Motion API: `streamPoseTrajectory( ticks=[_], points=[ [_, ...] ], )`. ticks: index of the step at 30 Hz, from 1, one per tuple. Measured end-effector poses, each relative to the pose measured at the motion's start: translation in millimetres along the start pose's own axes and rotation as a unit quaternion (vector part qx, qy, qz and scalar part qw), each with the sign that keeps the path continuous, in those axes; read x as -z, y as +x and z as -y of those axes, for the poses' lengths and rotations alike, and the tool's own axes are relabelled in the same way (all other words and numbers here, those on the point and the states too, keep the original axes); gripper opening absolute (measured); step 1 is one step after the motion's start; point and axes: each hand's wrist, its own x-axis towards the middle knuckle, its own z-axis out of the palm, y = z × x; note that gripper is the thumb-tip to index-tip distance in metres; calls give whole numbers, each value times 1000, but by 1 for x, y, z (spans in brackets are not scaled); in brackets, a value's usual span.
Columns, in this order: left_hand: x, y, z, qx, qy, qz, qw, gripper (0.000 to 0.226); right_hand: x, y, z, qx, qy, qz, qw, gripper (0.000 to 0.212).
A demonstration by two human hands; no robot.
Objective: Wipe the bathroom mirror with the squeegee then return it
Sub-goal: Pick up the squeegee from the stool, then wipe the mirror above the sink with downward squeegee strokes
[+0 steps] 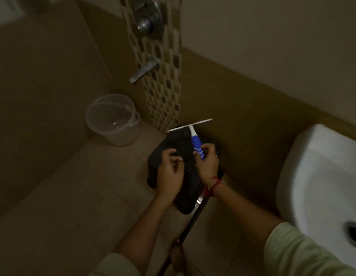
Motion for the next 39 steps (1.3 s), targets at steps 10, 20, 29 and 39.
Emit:
streamPoseTrajectory(
  ticks=[10, 20, 29, 39],
  points=[
    [-16, -39, -140, -72, -17, -47, 996, 11, 155, -65, 116, 261, 35, -19, 964, 23],
    [-55, -84, -320, -199, -104, -20, 974, 21, 313, -116, 203, 414, 86, -133, 896, 28],
    [-95, -118, -445, -382, -107, -14, 918, 15, 461, -158, 258, 534, 89, -202, 816, 29],
    [-113, -84, -557, -525, -50, -56, 848, 22, 578, -188, 323, 565, 143, -334, 741, 17]
  ],
)
